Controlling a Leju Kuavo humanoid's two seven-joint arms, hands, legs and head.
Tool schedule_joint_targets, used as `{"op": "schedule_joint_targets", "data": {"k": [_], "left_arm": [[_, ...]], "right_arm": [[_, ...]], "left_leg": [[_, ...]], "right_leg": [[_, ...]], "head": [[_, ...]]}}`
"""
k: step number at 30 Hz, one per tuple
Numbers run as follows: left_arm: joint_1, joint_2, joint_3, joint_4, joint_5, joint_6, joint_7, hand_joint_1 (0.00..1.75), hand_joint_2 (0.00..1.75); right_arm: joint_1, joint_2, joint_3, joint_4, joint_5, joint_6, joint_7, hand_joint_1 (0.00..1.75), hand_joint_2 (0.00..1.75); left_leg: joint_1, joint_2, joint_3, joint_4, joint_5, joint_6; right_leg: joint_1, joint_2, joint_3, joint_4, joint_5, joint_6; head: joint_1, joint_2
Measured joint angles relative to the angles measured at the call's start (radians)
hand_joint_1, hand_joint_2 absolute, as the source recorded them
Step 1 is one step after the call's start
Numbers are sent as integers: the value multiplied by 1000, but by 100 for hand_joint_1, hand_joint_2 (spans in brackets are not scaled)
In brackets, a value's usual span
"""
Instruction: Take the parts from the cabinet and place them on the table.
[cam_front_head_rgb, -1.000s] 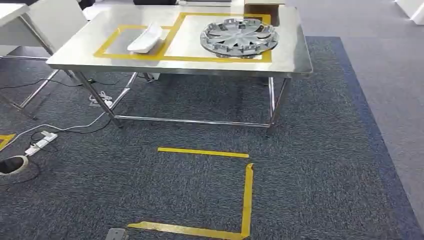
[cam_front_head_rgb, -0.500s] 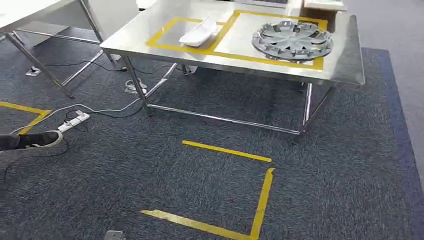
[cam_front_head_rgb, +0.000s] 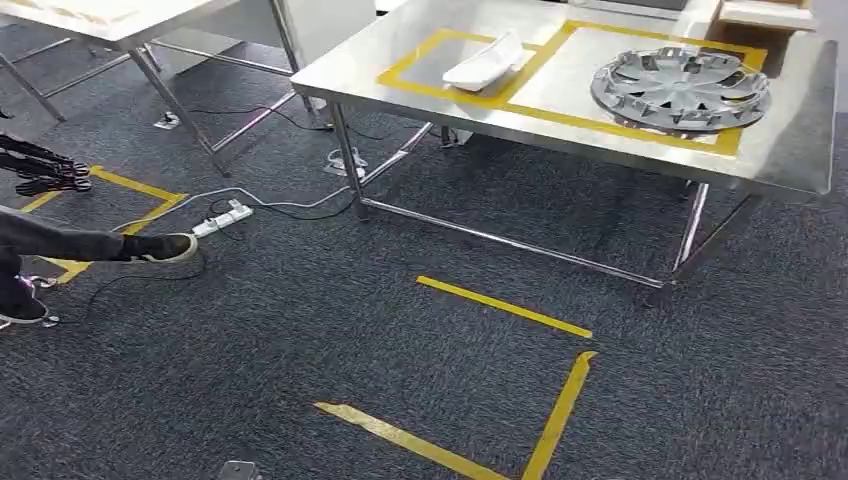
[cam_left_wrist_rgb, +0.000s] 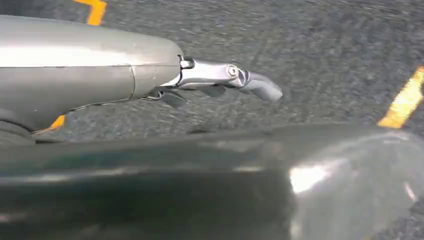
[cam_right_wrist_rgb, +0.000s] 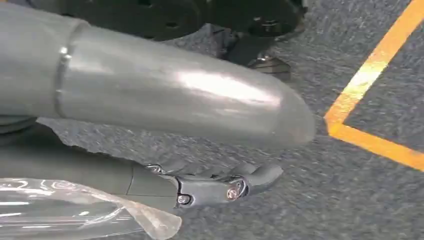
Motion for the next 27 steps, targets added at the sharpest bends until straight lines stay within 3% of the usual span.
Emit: {"op": "schedule_joint_targets", "data": {"k": [2, 3, 4, 5, 7, 8, 9, 13, 14, 15, 17, 18, 19, 20, 22, 23, 24, 25, 27], "left_arm": [[-4, 0, 3, 0, 0, 0, 0, 0, 0], [-4, 0, 6, 0, 0, 0, 1, 0, 0], [-1, -1, 8, 0, 1, 0, 3, 0, 0], [2, -1, 10, 0, 2, 0, 3, 0, 0], [3, -1, 15, 0, 3, 0, 3, 0, 0], [2, -1, 16, 0, 3, 0, 3, 0, 0], [-2, -3, 16, 0, 3, 0, 3, 0, 0], [3, -5, 21, 0, 4, 0, 3, 0, 0], [6, -6, 23, 0, 3, 1, 2, 0, 0], [5, -6, 24, 0, 1, 4, 2, 0, 0], [-1, -8, 24, 0, -14, 8, 0, 0, 0], [-1, -8, 24, 0, -16, 8, 0, 0, 0], [-1, -8, 24, 0, -17, 10, 0, 0, 0], [1, -8, 24, 0, -18, 11, 0, 0, 0], [1, -9, 24, 0, -23, 11, 0, 0, 0], [0, -9, 24, 0, -23, 12, 0, 0, 0], [-4, -10, 24, 0, -23, 12, 0, 0, 0], [-4, -10, 24, 0, -23, 12, 0, 0, 0], [1, -11, 24, 0, -24, 12, 0, 0, 0]], "right_arm": [[4, 0, 0, 1, 3, -1, 13, 0, 0], [4, 0, 0, 2, 3, -2, 19, 0, 0], [3, 0, 0, 2, 2, -4, 23, 0, 0], [3, 0, 0, 2, 1, -5, 24, 0, 0], [2, 0, 0, 2, 0, -5, 27, 0, 0], [2, 0, 0, 2, 1, -5, 29, 0, 0], [3, 0, 0, 2, 1, -5, 30, 0, 0], [-4, 0, 0, 2, 2, -5, 32, 0, 0], [-6, 1, 0, 2, 2, -6, 31, 0, 0], [-5, 1, 0, 2, 3, -8, 30, 0, 0], [-1, 1, 0, 2, 8, -8, 24, 0, 0], [0, 1, 0, 2, 9, -7, 22, 0, 0], [3, 1, -1, 3, 10, -7, 20, 0, 0], [3, 1, -1, 3, 12, -7, 19, 0, 0], [2, 1, -1, 3, 14, -7, 17, 0, 0], [1, 1, -1, 3, 14, -7, 17, 0, 0], [3, 1, -1, 5, 14, -7, 17, 0, 0], [2, 1, -2, 5, 15, -8, 15, 0, 0], [-1, 1, -2, 5, 18, -7, 14, 0, 0]], "left_leg": [[5, 21, -78, 163, -70, -9], [8, 24, -101, 210, -80, -12], [11, 26, -100, 210, -66, -14], [13, 29, -81, 172, -35, -14], [13, 54, 6, 3, 55, -9], [8, 108, 40, -67, 63, -5], [-4, 117, 48, -87, 54, 1], [-6, 77, 40, -86, 54, 30], [-1, 67, 41, -89, 57, 35], [-1, 57, 39, -89, 58, 41], [-3, 31, 35, -89, 60, 49], [-5, 17, 35, -88, 60, 50], [-7, 1, 36, -88, 60, 50], [-8, -13, 37, -87, 60, 50], [-8, -43, 40, -85, 60, 50], [-7, -57, 39, -83, 59, 48], [-13, -67, 35, -76, 57, 44], [-9, -81, 28, -74, 59, 40], [-1, -102, 21, -80, 68, 24]], "right_leg": [[2, -37, 1, 1, -4, -1], [2, -52, 1, 2, -5, -1], [2, -65, 3, 2, -7, 0], [2, -77, 5, 2, -9, 1], [2, -101, 14, 2, -14, 7], [4, -112, 18, 1, -19, 12], [13, -121, 7, 7, -25, 20], [9, -162, 31, 3, -34, 40], [6, -107, 17, 22, -55, 46], [4, -65, -6, 73, -91, 46], [5, -30, -87, 242, -168, 44], [6, -24, -126, 310, -186, 43], [6, -22, -144, 331, -176, 41], [7, -21, -140, 305, -144, 38], [7, -5, -81, 151, -42, 31], [6, 36, -46, 63, 2, 26], [3, 73, -38, 37, -8, 23], [1, 64, -30, 26, -12, 26], [9, 46, -24, 27, -9, 20]], "head": [[1, 0], [0, 0], [0, 0], [0, 0], [0, 0], [1, 0], [-1, 0], [0, 0], [7, 0], [10, 0], [14, 0], [15, 0], [15, 0], [14, 0], [14, 0], [15, 0], [13, 0], [13, 0], [13, 0]]}}
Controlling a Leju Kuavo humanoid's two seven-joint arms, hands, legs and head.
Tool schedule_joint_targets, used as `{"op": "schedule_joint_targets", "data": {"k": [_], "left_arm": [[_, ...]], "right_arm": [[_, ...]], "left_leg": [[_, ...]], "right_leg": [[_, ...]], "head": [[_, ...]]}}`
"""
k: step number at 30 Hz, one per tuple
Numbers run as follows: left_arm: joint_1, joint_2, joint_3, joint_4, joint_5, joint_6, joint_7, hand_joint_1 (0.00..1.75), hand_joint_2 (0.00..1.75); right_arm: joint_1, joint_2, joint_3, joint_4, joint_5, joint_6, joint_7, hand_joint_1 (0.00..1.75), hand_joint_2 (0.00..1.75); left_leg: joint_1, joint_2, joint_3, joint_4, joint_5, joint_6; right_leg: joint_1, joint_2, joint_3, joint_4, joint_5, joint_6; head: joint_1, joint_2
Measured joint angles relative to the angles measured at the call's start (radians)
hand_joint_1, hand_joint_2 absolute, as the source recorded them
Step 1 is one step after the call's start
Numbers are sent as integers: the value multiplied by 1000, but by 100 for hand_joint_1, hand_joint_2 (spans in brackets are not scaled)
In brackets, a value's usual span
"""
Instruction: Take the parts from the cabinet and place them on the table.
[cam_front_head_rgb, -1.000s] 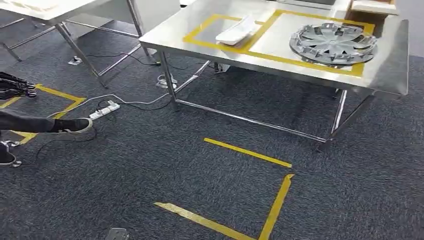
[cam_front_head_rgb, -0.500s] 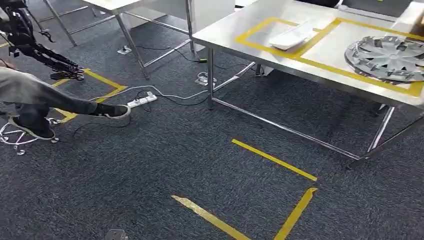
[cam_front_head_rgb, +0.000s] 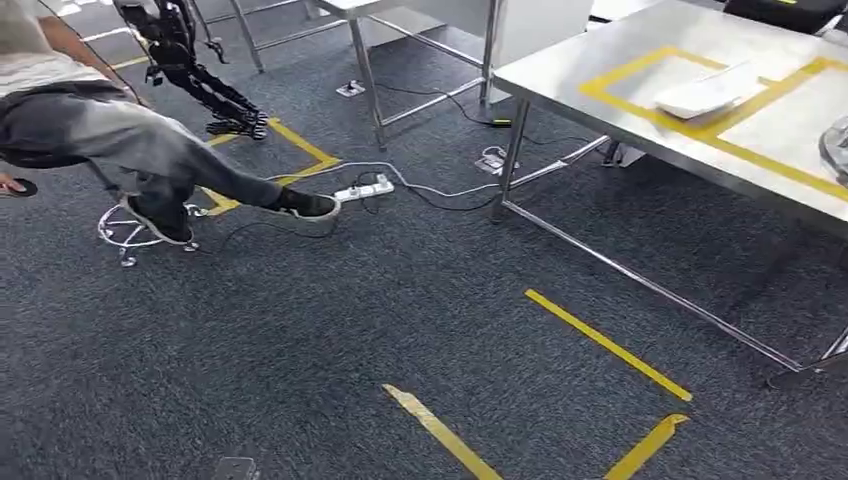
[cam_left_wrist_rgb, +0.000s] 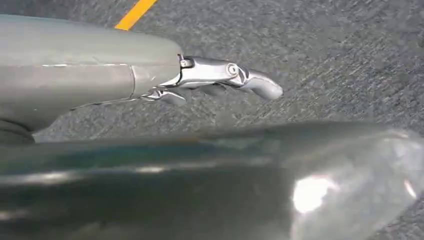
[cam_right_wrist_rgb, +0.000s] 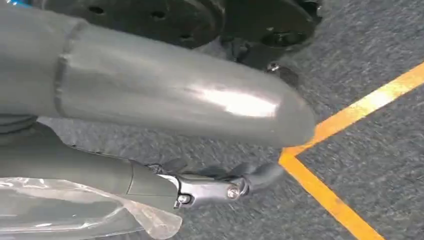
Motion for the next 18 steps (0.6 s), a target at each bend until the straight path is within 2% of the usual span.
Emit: {"op": "schedule_joint_targets", "data": {"k": [1, 2, 3, 4, 6, 7, 8, 9, 10, 11, 12, 13, 14, 16, 17, 18], "left_arm": [[2, 0, 0, 0, 0, 1, 0, 0, 0], [4, 1, 0, 0, 0, 2, 0, 0, 0], [4, 1, 0, 0, 0, 3, 0, 0, 0], [0, 0, 0, 0, 0, 3, 1, 0, 0], [-5, -1, 0, 0, 0, 0, 5, 0, 0], [-4, -1, 0, 0, -1, -2, 8, 0, 0], [-2, -1, 0, 0, -1, -4, 15, 0, 0], [0, -1, 1, 0, -2, -5, 18, 0, 0], [0, 0, 1, 0, -3, -5, 18, 0, 0], [0, 0, 1, 0, -3, -6, 18, 0, 0], [-3, 0, 2, 0, -3, -6, 19, 0, 0], [-8, -1, 2, 0, -3, -6, 19, 0, 0], [-7, -1, 2, 0, -3, -6, 19, 0, 0], [-1, 0, 3, 0, -3, -6, 19, 0, 0], [0, -1, 3, 0, -3, -6, 19, 0, 0], [0, -1, 4, 0, -4, -7, 19, 0, 0]], "right_arm": [[0, 0, 0, 0, 2, 0, -1, 0, 0], [-1, 2, 0, 0, 3, 0, -1, 0, 0], [-1, 2, 0, 0, 3, -1, -2, 0, 0], [0, 2, 0, 0, 6, -1, -1, 0, 0], [3, 2, 0, 0, 10, 0, 6, 0, 0], [4, 2, 0, 0, 13, 0, 9, 0, 0], [3, 2, 0, 0, 17, 0, 11, 0, 0], [2, 2, 0, 0, 20, 0, 14, 0, 0], [1, 2, 0, 0, 22, 1, 16, 0, 0], [1, 2, 0, 0, 24, 1, 18, 0, 0], [2, 2, 0, 0, 24, 1, 19, 0, 0], [2, 2, 0, 0, 24, 1, 19, 0, 0], [0, 2, 0, 0, 24, 1, 19, 0, 0], [-6, 2, 0, 0, 26, 1, 20, 0, 0], [-8, 3, 0, 0, 26, 1, 20, 0, 0], [-9, 3, 0, 0, 27, 1, 19, 0, 0]], "left_leg": [[-2, -12, -2, 2, 2, -7], [-3, 21, -4, 13, -11, -8], [-6, 75, -19, 48, -37, -15], [-4, 103, -51, 118, -77, -22], [3, 122, -122, 270, -140, -30], [7, 126, -137, 304, -143, -34], [10, 129, -128, 288, -122, -36], [13, 134, -100, 232, -84, -37], [14, 145, -58, 151, -41, -36], [13, 173, -13, 67, -5, -34], [3, 225, 11, 22, -15, -31], [0, 219, 14, 6, -18, -17], [-1, 212, 10, 7, -19, -12], [-6, 187, 6, 7, -19, 1], [2, 176, 13, -3, -13, 11], [1, 167, 13, -3, -11, 15]], "right_leg": [[-3, -11, 3, -10, 6, -7], [-7, -30, 8, -16, 10, -12], [-6, -38, 10, -19, 10, -15], [-4, -56, 12, -18, 9, -19], [-2, -91, 14, -18, 4, -22], [-2, -107, 15, -18, 3, -22], [-2, -121, 17, -18, 1, -21], [-2, -133, 20, -18, -2, -19], [-2, -145, 25, -18, -5, -18], [-2, -156, 31, -18, -9, -14], [4, -165, 31, -18, -14, -6], [9, -176, 22, -13, -21, 2], [9, -187, 26, -16, -23, 6], [6, -212, 48, -19, -25, 15], [-1, -194, 38, -15, -36, 23], [-1, -128, 27, 19, -61, 25]], "head": [[-1, 0], [-1, 0], [-6, 0], [-8, 0], [-7, 0], [-8, 0], [-8, 0], [-9, 0], [-8, 0], [-8, 0], [-8, 0], [-8, 0], [-4, 0], [-6, 0], [-6, 0], [1, 0]]}}
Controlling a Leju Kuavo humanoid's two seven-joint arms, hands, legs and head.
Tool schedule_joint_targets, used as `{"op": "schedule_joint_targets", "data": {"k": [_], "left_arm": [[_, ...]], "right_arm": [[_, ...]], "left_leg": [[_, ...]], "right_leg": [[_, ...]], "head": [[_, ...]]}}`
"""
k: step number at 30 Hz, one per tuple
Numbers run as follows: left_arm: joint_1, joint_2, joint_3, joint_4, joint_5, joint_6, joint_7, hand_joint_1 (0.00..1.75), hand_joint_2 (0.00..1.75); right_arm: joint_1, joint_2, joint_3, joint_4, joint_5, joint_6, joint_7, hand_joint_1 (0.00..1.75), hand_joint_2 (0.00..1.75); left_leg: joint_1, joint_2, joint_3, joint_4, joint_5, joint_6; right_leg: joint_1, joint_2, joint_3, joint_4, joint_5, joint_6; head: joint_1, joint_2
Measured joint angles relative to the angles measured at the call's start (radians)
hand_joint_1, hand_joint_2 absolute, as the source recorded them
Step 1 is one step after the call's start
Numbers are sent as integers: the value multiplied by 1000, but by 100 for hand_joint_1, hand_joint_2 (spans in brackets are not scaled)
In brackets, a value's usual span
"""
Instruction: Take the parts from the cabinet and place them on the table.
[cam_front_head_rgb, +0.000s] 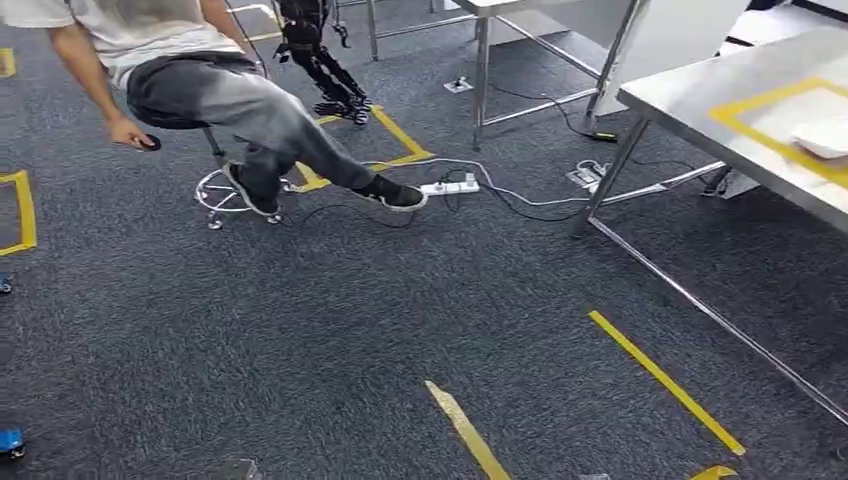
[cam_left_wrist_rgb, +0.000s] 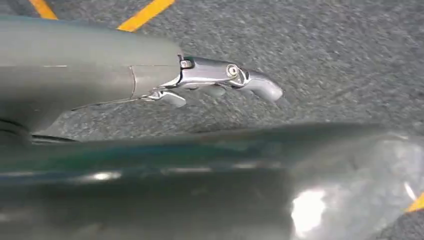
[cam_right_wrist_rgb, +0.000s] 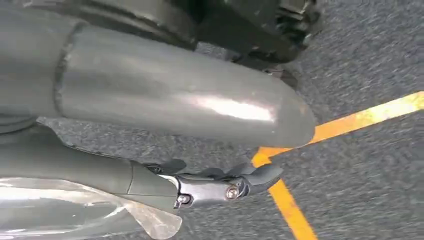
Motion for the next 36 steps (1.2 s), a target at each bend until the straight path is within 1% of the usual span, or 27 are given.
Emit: {"op": "schedule_joint_targets", "data": {"k": [1, 2, 3, 4, 6, 7, 8, 9, 10, 13, 14, 15, 16, 18, 19, 20, 21, 23, 24, 25, 26, 29, 31, 32, 34, 35, 36], "left_arm": [[-3, 0, 1, 0, -1, -1, 2, 0, 0], [-6, -1, 1, 0, -5, -3, 3, 0, 0], [-7, -1, 1, 0, -15, -6, 8, 0, 0], [-7, -1, 1, 0, -25, -8, 16, 0, 0], [-5, -1, 0, 0, -36, -11, 22, 0, 0], [-5, -1, 0, 0, -39, -12, 23, 0, 0], [-6, -1, 0, 0, -39, -13, 23, 0, 0], [-6, -2, -1, 0, -39, -13, 23, 0, 0], [-10, -1, -1, 0, -40, -13, 26, 0, 0], [-4, -1, -2, 0, -50, -11, 34, 0, 0], [-3, 0, -2, 0, -51, -10, 35, 0, 0], [-2, 0, -3, 0, -54, -10, 36, 0, 0], [-5, 0, -4, 0, -57, -10, 38, 0, 0], [-11, 0, -5, 0, -59, -10, 38, 0, 0], [-11, 0, -5, 0, -59, -10, 38, 0, 0], [-9, 0, -5, 0, -59, -10, 38, 0, 0], [-5, 0, -5, 0, -59, -10, 38, 0, 0], [-5, 0, -5, 0, -60, -10, 38, 0, 0], [-6, 0, -5, 0, -60, -10, 37, 0, 0], [-10, 0, -5, 0, -61, -10, 37, 0, 0], [-13, 0, -5, 0, -62, -10, 37, 0, 0], [-5, 0, -5, 0, -65, -8, 36, 0, 0], [-4, -2, -5, 0, -67, -8, 36, 0, 0], [-9, -2, -5, 0, -67, -8, 36, 0, 0], [-12, -3, -5, 0, -67, -8, 36, 0, 0], [-11, -3, -5, 0, -67, -8, 36, 0, 0], [-10, -3, -5, 0, -67, -8, 36, 0, 0]], "right_arm": [[2, 0, 0, 0, 1, 0, 0, 0, 0], [3, 0, 0, 0, 3, 1, 0, 0, 0], [5, 0, 0, 0, 7, 3, 0, 0, 0], [7, 0, 0, 1, 9, 3, 0, 0, 0], [10, 0, 0, 1, 11, 4, 0, 0, 0], [9, 0, 0, 1, 12, 4, -1, 0, 0], [8, 0, 0, 1, 16, 3, -2, 0, 0], [8, 0, 0, 1, 23, 3, -3, 0, 0], [9, 0, 1, 2, 39, 1, -2, 0, 0], [6, 0, 27, 2, 108, 4, 11, 0, 0], [6, 2, 39, 2, 128, 8, 15, 0, 0], [5, 4, 54, 2, 147, 12, 18, 0, 0], [5, 5, 65, 2, 153, 17, 19, 0, 0], [11, 7, 76, 4, 155, 21, 22, 0, 0], [13, 7, 79, 4, 156, 21, 23, 0, 0], [13, 6, 83, 5, 156, 21, 24, 0, 0], [12, 7, 85, 5, 153, 22, 24, 0, 0], [10, 10, 92, 5, 159, 30, 29, 0, 0], [10, 13, 96, 5, 162, 33, 30, 0, 0], [11, 15, 100, 5, 162, 35, 33, 0, 0], [11, 16, 100, 5, 164, 35, 34, 0, 0], [1, 21, 107, 5, 172, 35, 37, 0, 0], [0, 21, 108, 5, 173, 35, 37, 0, 0], [2, 21, 108, 6, 174, 35, 37, 0, 0], [6, 21, 108, 7, 173, 35, 37, 0, 0], [8, 21, 108, 8, 173, 35, 39, 0, 0], [11, 21, 109, 8, 174, 35, 39, 0, 0]], "left_leg": [[0, -12, -3, 0, 1, 7], [-1, -27, -3, 0, 2, 9], [-3, -42, -4, 0, 1, 11], [-4, -57, -3, 1, 1, 11], [-5, -87, -1, 2, 1, 11], [-5, -104, 1, 3, 0, 10], [-4, -118, 2, 4, -1, 8], [-3, -128, 0, 5, -2, 6], [-8, -142, -6, 14, -4, 0], [3, -173, -17, 7, 7, -23], [3, -171, -19, 12, 2, -27], [-3, -113, -26, 31, -15, -31], [-3, -71, -49, 85, -51, -37], [1, -45, -120, 239, -124, -47], [3, -42, -145, 296, -141, -49], [5, -40, -149, 307, -134, -52], [7, -36, -130, 271, -103, -52], [6, -18, -51, 119, -22, -47], [2, 22, -10, 42, 8, -40], [-13, 57, 4, 15, -10, -36], [-11, 50, 1, 13, -10, -24], [-13, 15, -1, 2, -6, -7], [-4, -2, 4, -5, -1, 3], [-3, -16, 2, -5, 0, 9], [-4, -44, 1, -4, -1, 13], [-4, -59, 2, -4, -1, 13], [-3, -75, 3, -3, -1, 13]], "right_leg": [[-1, 32, -30, 65, -34, 0], [0, 49, -74, 152, -71, 0], [0, 56, -118, 232, -98, -1], [1, 59, -148, 278, -103, -2], [1, 61, -147, 236, -44, -7], [1, 68, -115, 152, 12, -9], [-1, 92, -77, 61, 62, -12], [-5, 148, -57, 10, 70, -13], [-10, 161, -44, -19, 61, -13], [0, 132, -37, -13, 63, -25], [-8, 115, -32, -27, 70, -35], [-5, 103, -28, -30, 71, -38], [-4, 88, -25, -31, 69, -43], [1, 49, -22, -31, 64, -48], [2, 32, -21, -30, 62, -49], [2, 17, -20, -30, 60, -50], [2, 3, -18, -30, 58, -49], [3, -19, -9, -30, 53, -46], [4, -30, -3, -30, 48, -43], [12, -41, -4, -27, 42, -36], [12, -50, -6, -26, 40, -31], [12, -85, 10, -31, 35, -16], [5, 11, -15, 14, -3, -8], [3, 43, -54, 93, -44, -7], [2, 59, -139, 255, -102, -4], [2, 59, -162, 287, -100, -3], [1, 60, -162, 269, -71, -3]], "head": [[3, 0], [3, 0], [4, 0], [3, 0], [3, 0], [3, 0], [3, 0], [4, 0], [3, 0], [1, 0], [2, 0], [-1, 0], [-10, 0], [-10, 0], [-9, 0], [-10, 0], [-10, 0], [-10, 0], [-10, 0], [-10, 0], [-10, 0], [-10, 0], [-4, 0], [-1, 0], [0, 0], [0, 0], [0, 0]]}}
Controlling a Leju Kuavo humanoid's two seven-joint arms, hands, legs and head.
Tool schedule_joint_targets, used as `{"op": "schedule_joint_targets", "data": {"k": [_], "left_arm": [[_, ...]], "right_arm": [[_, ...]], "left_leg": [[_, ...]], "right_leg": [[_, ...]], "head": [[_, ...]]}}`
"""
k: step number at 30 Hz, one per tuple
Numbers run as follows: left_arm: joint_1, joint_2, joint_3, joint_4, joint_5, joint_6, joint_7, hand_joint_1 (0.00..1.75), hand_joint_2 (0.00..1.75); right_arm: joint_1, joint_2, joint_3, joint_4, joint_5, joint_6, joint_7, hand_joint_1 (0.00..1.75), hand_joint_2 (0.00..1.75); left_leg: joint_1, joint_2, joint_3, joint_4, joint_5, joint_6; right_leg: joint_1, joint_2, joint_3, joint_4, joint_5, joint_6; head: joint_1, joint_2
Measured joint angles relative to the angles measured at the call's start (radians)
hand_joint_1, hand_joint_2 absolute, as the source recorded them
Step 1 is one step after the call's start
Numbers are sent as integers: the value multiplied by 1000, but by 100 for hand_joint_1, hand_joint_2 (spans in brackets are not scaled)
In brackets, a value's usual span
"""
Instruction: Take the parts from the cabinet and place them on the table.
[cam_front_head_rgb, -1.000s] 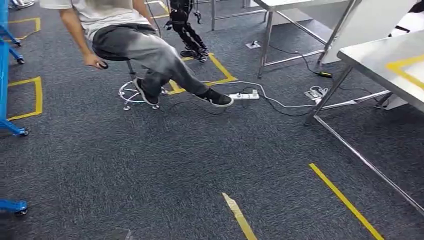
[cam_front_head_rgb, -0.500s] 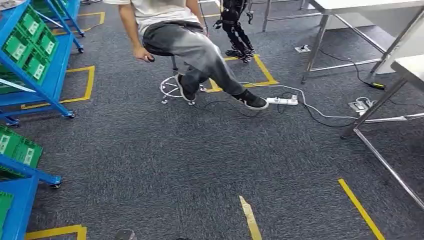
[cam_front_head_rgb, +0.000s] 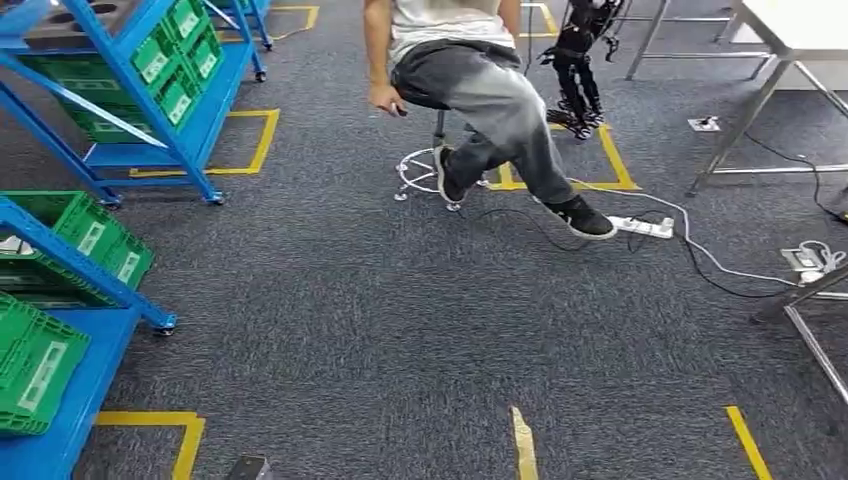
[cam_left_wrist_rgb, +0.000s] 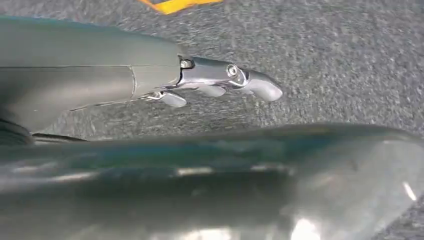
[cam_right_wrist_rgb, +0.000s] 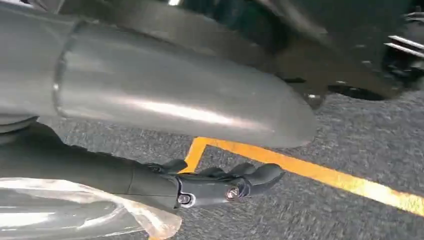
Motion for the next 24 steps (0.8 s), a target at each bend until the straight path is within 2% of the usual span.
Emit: {"op": "schedule_joint_targets", "data": {"k": [1, 2, 3, 4, 5, 7, 8, 9, 10, 11, 13, 14, 15, 16, 17, 18, 19, 20, 23, 24], "left_arm": [[1, 0, 0, 0, 0, 0, 0, 0, 0], [1, 0, 0, 0, 0, 0, 0, 0, 0], [1, 0, 0, 0, 0, 0, 0, 0, 0], [-1, 0, 0, 0, 0, 0, 0, 0, 0], [-4, 0, 0, 0, -1, 0, 0, 0, 0], [0, 0, 0, 0, -3, 0, 0, 0, 0], [2, 1, 0, 0, -4, 0, 2, 0, 0], [3, 2, 0, 0, -5, -1, 2, 0, 0], [3, 0, 0, 0, -11, -3, 4, 0, 0], [-1, 0, -1, 0, -18, -3, 8, 0, 0], [-7, 0, -5, 0, -31, -3, 14, 0, 0], [-6, 0, -8, 0, -35, -4, 15, 0, 0], [-2, 0, -9, 0, -35, -6, 16, 0, 0], [0, 0, -9, 0, -35, -6, 16, 0, 0], [1, 0, -9, 0, -35, -6, 16, 0, 0], [0, 0, -9, 0, -35, -5, 16, 0, 0], [-2, 0, -9, 0, -35, -2, 16, 0, 0], [-6, 0, -9, 0, -35, 0, 16, 0, 0], [-4, 0, -9, 0, -36, 2, 16, 0, 0], [-2, -1, -9, 0, -36, 3, 16, 0, 0]], "right_arm": [[0, 0, 0, 0, 0, 0, 0, 0, 0], [0, 0, 0, 0, 0, 0, 0, 0, 0], [-1, 0, 0, 0, 2, 0, 0, 0, 0], [0, 0, 1, 2, 5, 0, 0, 0, 0], [0, 0, 4, 3, 12, 0, 0, 0, 0], [-2, 0, 16, 3, 44, -2, 7, 0, 0], [-2, 0, 28, 3, 70, -4, 13, 0, 0], [-2, 1, 40, 3, 89, -10, 19, 0, 0], [-3, 0, 53, 3, 104, -12, 22, 0, 0], [-2, 1, 65, 3, 114, -13, 23, 0, 0], [3, 0, 80, 3, 125, -13, 28, 0, 0], [3, -2, 86, 3, 127, -13, 31, 0, 0], [2, -2, 91, 3, 126, -11, 31, 0, 0], [0, -2, 93, 3, 122, -10, 30, 0, 0], [-1, -2, 93, 3, 118, -6, 30, 0, 0], [-2, -2, 93, 3, 113, -2, 28, 0, 0], [-1, -2, 93, 3, 108, 1, 26, 0, 0], [0, -2, 93, 3, 105, 2, 24, 0, 0], [-4, -2, 93, 3, 105, 4, 23, 0, 0], [-7, -2, 93, 2, 105, 4, 23, 0, 0]], "left_leg": [[1, -15, 0, 2, 0, -1], [3, -31, 1, 5, -2, -4], [5, -44, -1, 10, -5, -9], [2, -53, -4, 15, -8, -17], [2, -68, -12, 25, -8, -22], [9, -89, -18, 17, 1, -36], [11, -101, -21, 17, 4, -42], [12, -98, -24, 23, -3, -45], [4, -30, -35, 51, -25, -49], [5, 4, -64, 112, -61, -53], [7, 30, -135, 268, -130, -58], [8, 35, -157, 319, -141, -59], [9, 37, -155, 316, -126, -58], [9, 39, -134, 276, -93, -56], [8, 45, -97, 204, -51, -51], [4, 72, -48, 107, -4, -42], [-6, 130, -18, 48, 2, -32], [-19, 152, -10, 26, -10, -28], [-19, 116, -18, 25, -16, -19], [-12, 101, -7, 12, -11, -13]], "right_leg": [[-1, 2, 21, -55, 44, 0], [-4, 12, 58, -145, 97, 1], [-11, 50, 98, -235, 141, 5], [-17, 107, 110, -259, 119, 6], [-18, 108, 122, -275, 119, 2], [-9, 88, 124, -271, 121, -7], [-8, 75, 125, -273, 124, -13], [-16, 57, 129, -281, 129, -23], [-13, 44, 131, -282, 128, -29], [-10, 26, 132, -282, 127, -35], [-5, -12, 133, -282, 123, -40], [-4, -29, 134, -282, 121, -42], [-3, -42, 135, -282, 119, -43], [-1, -54, 138, -282, 117, -42], [0, -65, 143, -282, 114, -42], [1, -78, 149, -282, 110, -39], [2, -88, 153, -283, 106, -36], [10, -99, 153, -279, 100, -27], [9, -137, 160, -286, 97, -17], [10, -138, 169, -286, 91, -8]], "head": [[1, 0], [0, 0], [1, 0], [1, 0], [-2, 0], [-2, 0], [0, 0], [-1, 0], [-9, 0], [-16, 0], [-16, 0], [-16, 0], [-16, 0], [-16, 0], [-16, 0], [-16, 0], [-15, 0], [-17, 0], [-18, 0], [-19, 0]]}}
